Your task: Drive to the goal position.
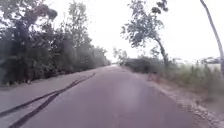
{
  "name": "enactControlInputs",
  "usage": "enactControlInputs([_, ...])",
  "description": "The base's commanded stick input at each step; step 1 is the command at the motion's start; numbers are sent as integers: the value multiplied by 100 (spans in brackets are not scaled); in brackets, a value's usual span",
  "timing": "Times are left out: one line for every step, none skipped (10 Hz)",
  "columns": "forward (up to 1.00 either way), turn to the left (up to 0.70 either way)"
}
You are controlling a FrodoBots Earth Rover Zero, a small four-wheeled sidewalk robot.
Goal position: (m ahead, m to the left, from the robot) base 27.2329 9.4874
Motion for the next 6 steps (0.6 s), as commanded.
enactControlInputs([100,0])
enactControlInputs([100,0])
enactControlInputs([100,-1])
enactControlInputs([100,-26])
enactControlInputs([100,-27])
enactControlInputs([100,-7])
